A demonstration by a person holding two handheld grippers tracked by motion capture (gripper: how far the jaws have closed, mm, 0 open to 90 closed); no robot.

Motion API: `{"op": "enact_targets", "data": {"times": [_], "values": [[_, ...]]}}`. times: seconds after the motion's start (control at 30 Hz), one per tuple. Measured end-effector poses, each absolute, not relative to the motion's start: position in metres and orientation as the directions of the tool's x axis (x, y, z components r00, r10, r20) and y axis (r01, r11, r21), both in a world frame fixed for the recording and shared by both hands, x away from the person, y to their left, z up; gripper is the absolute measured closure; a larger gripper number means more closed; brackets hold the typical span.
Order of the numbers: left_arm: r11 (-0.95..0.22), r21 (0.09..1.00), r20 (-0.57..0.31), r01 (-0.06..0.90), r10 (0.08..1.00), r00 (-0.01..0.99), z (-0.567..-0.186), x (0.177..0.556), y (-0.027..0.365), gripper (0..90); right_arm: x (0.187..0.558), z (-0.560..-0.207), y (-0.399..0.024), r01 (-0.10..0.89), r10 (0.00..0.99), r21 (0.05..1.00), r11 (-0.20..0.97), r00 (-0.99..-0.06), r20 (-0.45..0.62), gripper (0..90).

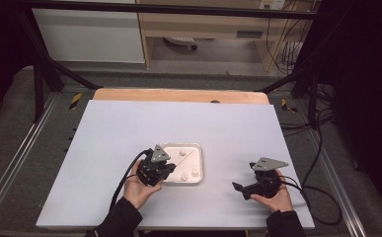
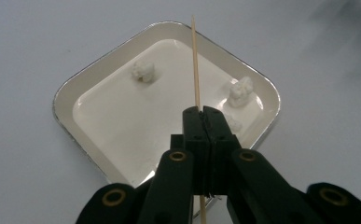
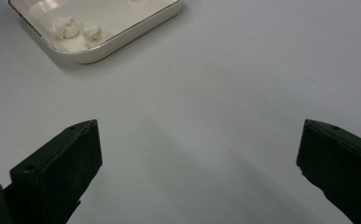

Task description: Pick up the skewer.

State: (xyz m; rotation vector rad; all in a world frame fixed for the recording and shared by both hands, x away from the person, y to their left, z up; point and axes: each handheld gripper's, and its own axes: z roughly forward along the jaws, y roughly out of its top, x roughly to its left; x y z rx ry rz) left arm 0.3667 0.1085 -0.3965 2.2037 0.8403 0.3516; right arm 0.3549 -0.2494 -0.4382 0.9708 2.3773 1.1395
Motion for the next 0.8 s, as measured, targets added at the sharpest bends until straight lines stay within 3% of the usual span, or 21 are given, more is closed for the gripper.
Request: {"op": "enact_targets", "data": {"times": [0.47, 0.8], "values": [[-0.582, 0.698, 0.011, 0.419, 0.593, 0.805, -0.385, 0.369, 0.079, 89.0, 0.341, -0.422, -0.228, 0.277, 0.604, 0.731, 0.624, -0.764, -0.226, 1.4], [-0.643, 0.664, 0.041, 0.382, 0.541, 0.840, -0.378, 0.372, 0.047, 89.0, 0.336, -0.418, -0.221, 0.207, 0.555, 0.701, 0.683, -0.771, -0.313, 3.0]]}}
